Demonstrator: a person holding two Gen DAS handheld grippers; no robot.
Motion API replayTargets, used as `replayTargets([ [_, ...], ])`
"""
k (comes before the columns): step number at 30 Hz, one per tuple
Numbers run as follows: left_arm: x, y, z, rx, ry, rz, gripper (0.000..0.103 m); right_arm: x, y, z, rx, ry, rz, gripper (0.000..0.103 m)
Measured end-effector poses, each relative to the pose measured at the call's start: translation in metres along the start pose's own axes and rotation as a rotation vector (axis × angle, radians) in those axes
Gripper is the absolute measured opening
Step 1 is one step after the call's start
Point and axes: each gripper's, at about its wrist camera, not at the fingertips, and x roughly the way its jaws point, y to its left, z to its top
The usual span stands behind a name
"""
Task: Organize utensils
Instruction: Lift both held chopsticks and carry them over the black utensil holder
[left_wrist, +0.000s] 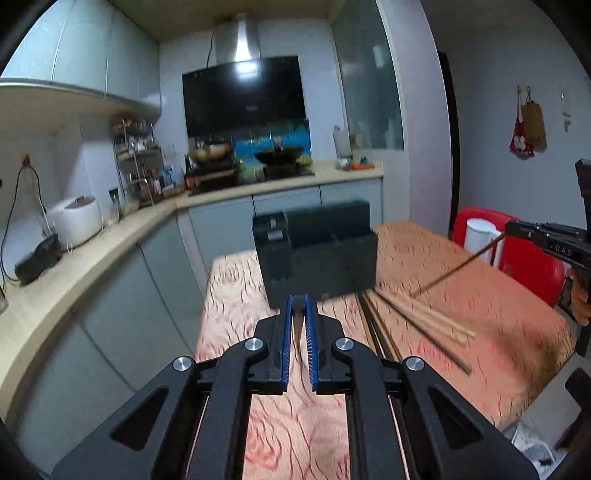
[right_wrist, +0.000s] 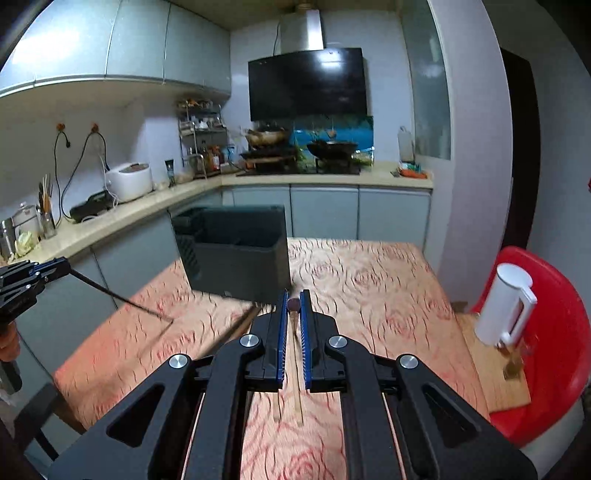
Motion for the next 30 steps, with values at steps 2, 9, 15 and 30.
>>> replayTargets([
  [2, 0.006, 0.003, 0.012, -0.008, -0.012, -0.007, 0.007, 0.006, 0.0, 0.013, 0.004, -0.009, 0.01, 0.007],
  [9, 0.02, 0.014, 0.045, -0.026, -0.023, -0.04, 0.007, 0.021, -0.002, 0.046, 0.016, -0.018, 0.034, 0.007],
  [15, 0.036, 0.023, 0.066, -0.043, -0.002, -0.068, 0.007, 0.035, -0.003, 0.08, 0.029, -0.009, 0.053, 0.007],
  [30, 0.055, 0.028, 0.156, -0.027, -0.031, -0.11, 0.007, 0.043, 0.017, 0.165, -0.027, -0.05, 0.072, 0.007],
])
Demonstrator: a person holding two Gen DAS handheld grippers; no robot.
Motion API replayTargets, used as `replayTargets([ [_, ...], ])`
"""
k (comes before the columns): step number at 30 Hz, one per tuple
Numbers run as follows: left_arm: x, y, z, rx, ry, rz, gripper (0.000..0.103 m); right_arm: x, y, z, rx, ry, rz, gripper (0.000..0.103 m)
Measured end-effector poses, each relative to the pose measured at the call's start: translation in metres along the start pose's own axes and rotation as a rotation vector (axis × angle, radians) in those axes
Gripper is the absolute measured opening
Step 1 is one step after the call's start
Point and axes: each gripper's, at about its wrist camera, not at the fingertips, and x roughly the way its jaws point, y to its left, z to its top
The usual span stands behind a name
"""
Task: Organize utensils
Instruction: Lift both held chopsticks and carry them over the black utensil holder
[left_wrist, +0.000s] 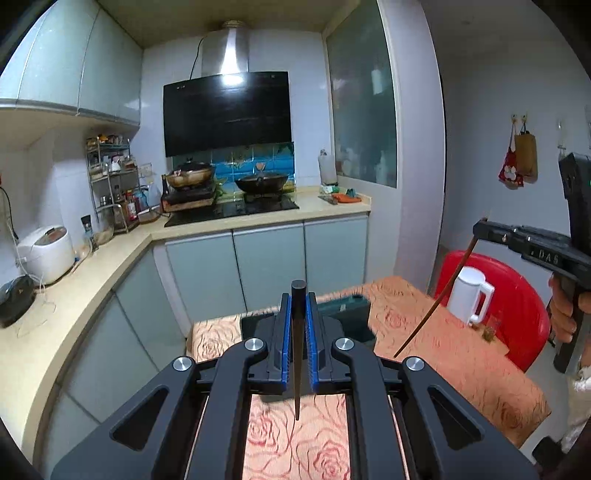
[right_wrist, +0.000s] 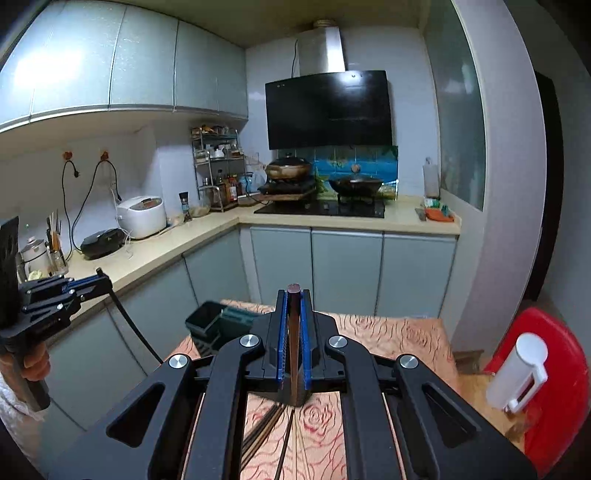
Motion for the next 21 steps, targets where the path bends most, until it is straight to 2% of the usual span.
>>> replayTargets([
  [6, 0.017, 0.002, 0.038, -0.003, -0.037, 0.025, 0.007, 0.015, 0.003, 0.025, -0.008, -0.001, -0.004, 0.007],
  [12, 0.037, 0.002, 0.062, -0.014, -0.058, 0.038, 0.007, 0.032, 0.006, 0.045, -0.001, -0.002, 0.001, 0.007],
  [17, 0.057, -0.001, 0.066, -0.018, -0.062, 0.035, 0.007, 0.055, 0.01, 0.048, 0.004, 0.032, -0.001, 0.007],
  [21, 0.083, -0.004, 0.053, -0.01, -0.027, 0.038, 0.007, 0.076, 0.01, 0.043, 0.013, 0.075, -0.012, 0.007],
])
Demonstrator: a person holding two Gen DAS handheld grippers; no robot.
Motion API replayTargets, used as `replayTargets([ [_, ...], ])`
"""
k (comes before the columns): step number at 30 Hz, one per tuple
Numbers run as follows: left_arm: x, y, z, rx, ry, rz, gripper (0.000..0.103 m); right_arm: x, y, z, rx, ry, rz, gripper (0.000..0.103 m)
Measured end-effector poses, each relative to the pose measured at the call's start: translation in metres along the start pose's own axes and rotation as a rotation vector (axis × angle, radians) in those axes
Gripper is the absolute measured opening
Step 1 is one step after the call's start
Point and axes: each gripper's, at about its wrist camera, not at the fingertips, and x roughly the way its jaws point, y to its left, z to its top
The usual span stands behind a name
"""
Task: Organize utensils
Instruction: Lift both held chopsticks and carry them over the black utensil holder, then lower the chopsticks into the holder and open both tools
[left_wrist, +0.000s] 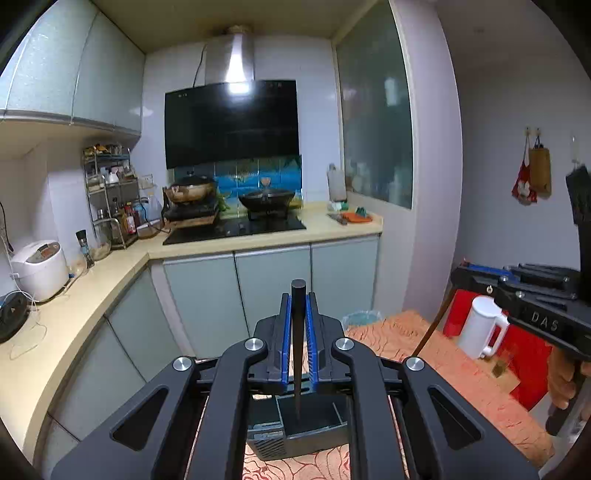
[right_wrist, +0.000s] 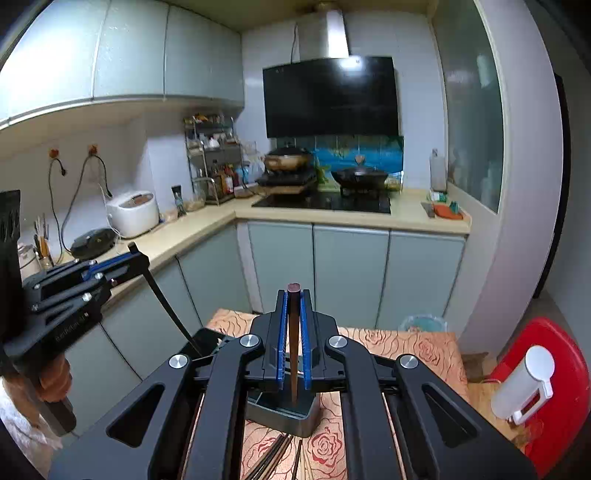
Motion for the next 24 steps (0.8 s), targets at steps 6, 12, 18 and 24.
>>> replayTargets([
  [6, 0.031, 0.007, -0.021, -0.022, 0.056, 0.016, 0.007, 0.032, -0.002, -0.011, 0.017, 0.069, 0.002, 0.007],
  [12, 0.047, 0.011, -0.04, -0.044, 0.1, 0.015, 0.007, 0.056, -0.003, -0.028, 0.032, 0.129, 0.001, 0.007],
  [18, 0.052, 0.009, -0.047, -0.04, 0.109, 0.019, 0.016, 0.064, -0.001, -0.037, 0.031, 0.134, 0.019, 0.007],
  [24, 0.046, 0.004, -0.046, -0.03, 0.083, 0.022, 0.047, 0.061, -0.002, -0.037, 0.023, 0.124, 0.027, 0.029],
])
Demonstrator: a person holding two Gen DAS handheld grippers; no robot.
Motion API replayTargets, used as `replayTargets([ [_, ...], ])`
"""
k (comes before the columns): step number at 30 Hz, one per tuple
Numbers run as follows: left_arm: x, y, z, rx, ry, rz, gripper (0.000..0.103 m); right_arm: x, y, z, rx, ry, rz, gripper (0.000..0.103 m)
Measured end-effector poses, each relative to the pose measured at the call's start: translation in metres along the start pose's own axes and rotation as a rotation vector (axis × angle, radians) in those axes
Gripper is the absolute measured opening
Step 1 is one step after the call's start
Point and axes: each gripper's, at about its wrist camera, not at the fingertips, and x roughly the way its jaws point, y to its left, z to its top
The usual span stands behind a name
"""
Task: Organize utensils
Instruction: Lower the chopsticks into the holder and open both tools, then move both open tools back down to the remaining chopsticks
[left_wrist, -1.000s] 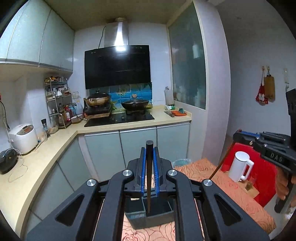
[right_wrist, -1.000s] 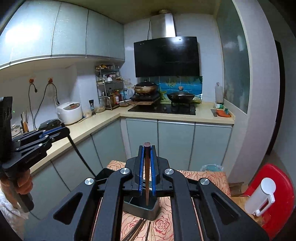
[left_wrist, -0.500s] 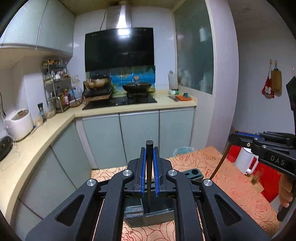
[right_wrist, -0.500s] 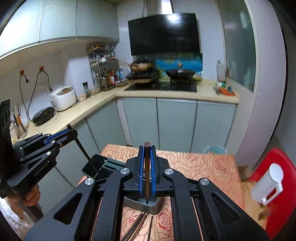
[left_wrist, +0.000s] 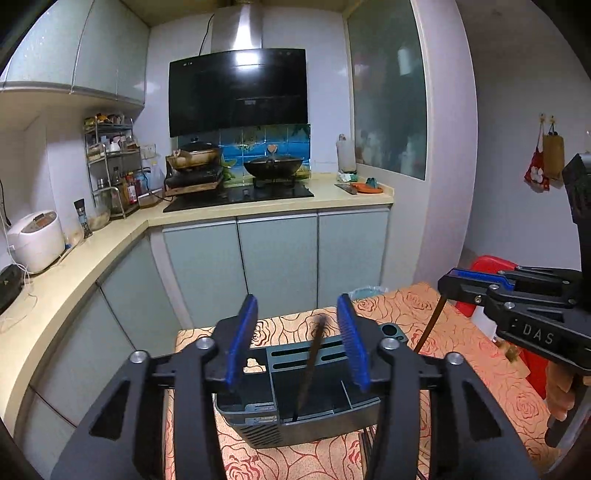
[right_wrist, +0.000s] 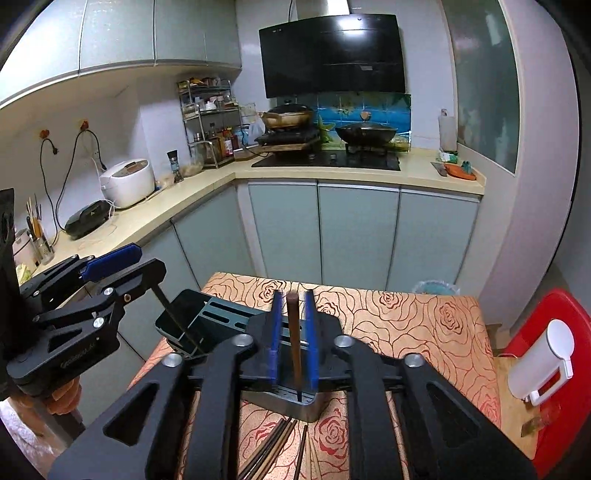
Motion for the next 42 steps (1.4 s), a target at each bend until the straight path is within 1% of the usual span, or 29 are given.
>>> replayTargets([
  [2, -0.003, -0.001, 0.0, 0.001, -0.008, 0.006, 0.052, -0.005, -0.003, 0.0, 0.013, -0.017, -0.008, 0.036],
  [5, -0.007, -0.003, 0.0, 0.002, -0.015, 0.011, 0.059, -0.01, -0.005, 0.0, 0.015, -0.027, -0.006, 0.036],
  [7, -0.012, -0.003, 0.0, 0.003, -0.027, 0.018, 0.065, -0.015, -0.006, 0.001, 0.014, -0.038, -0.011, 0.038],
  [10, -0.019, -0.004, -0.001, 0.006, -0.04, 0.024, 0.07, -0.023, -0.007, 0.001, 0.01, -0.055, -0.019, 0.04],
  [16, -0.032, -0.003, -0.009, 0.007, -0.044, 0.031, 0.074, -0.045, -0.012, -0.005, 0.011, -0.093, -0.018, 0.044],
  [18, -0.037, -0.001, -0.016, -0.002, -0.044, 0.029, 0.075, -0.054, -0.014, -0.011, 0.014, -0.111, -0.02, 0.048],
  [20, -0.042, 0.001, -0.021, -0.015, -0.042, 0.025, 0.075, -0.062, -0.015, -0.017, 0.017, -0.127, -0.022, 0.049],
  [24, -0.056, 0.006, -0.041, -0.036, -0.039, 0.021, 0.076, -0.082, -0.015, -0.037, -0.002, -0.159, -0.031, 0.049],
  [27, -0.064, 0.009, -0.058, -0.047, -0.026, 0.019, 0.076, -0.091, -0.015, -0.052, -0.011, -0.168, -0.036, 0.049],
  [30, -0.071, 0.008, -0.078, -0.044, -0.014, 0.022, 0.076, -0.099, -0.014, -0.075, -0.023, -0.168, -0.046, 0.049],
  [32, -0.074, 0.009, -0.088, -0.042, -0.005, 0.025, 0.076, -0.1, -0.014, -0.088, -0.028, -0.159, -0.049, 0.049],
  [42, -0.088, 0.007, -0.172, -0.033, 0.087, 0.025, 0.077, -0.097, -0.015, -0.176, -0.046, -0.067, -0.087, 0.049],
])
